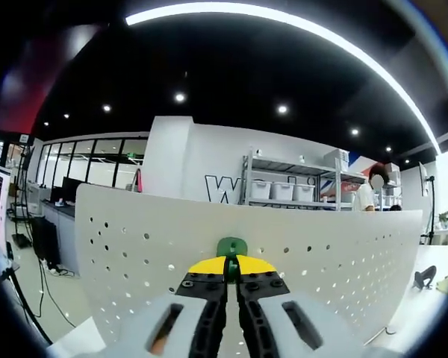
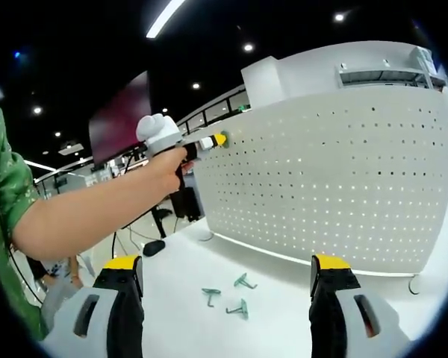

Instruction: Insert the hook assembly into the mounting plate slot until the hook locks in place.

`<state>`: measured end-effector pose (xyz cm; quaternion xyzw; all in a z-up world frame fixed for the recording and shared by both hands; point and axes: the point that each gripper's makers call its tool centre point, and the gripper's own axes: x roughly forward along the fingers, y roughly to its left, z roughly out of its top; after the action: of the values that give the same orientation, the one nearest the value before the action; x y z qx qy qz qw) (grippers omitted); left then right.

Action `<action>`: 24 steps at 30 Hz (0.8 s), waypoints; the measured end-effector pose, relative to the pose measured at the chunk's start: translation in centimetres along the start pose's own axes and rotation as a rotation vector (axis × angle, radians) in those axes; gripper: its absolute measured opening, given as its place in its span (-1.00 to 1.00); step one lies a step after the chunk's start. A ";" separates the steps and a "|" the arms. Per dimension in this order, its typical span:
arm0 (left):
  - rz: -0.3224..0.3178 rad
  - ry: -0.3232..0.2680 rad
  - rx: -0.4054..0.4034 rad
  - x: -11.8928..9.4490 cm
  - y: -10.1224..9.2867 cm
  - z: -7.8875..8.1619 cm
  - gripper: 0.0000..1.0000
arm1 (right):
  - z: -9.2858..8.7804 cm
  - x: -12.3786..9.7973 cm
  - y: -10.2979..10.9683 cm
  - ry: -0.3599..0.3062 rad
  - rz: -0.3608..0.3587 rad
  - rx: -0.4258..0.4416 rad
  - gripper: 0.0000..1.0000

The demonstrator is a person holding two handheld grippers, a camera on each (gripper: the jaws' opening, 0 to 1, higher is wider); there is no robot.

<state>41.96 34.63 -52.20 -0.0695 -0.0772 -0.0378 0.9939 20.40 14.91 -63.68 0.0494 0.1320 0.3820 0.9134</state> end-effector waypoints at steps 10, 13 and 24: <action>-0.002 -0.001 0.009 0.2 -0.2 -0.1 -0.94 | -0.1 0.0 -0.2 0.000 -0.005 0.003 0.90; -0.002 0.003 0.012 0.2 -0.1 -0.3 -0.94 | -0.1 0.0 -0.3 0.003 -0.006 0.004 0.90; -0.008 0.003 0.053 0.4 0.0 -0.2 -0.94 | 0.0 0.2 -0.3 0.002 -0.007 0.006 0.90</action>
<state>42.37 34.55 -52.38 -0.0429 -0.0771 -0.0397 0.9953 20.75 14.80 -63.78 0.0514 0.1342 0.3782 0.9145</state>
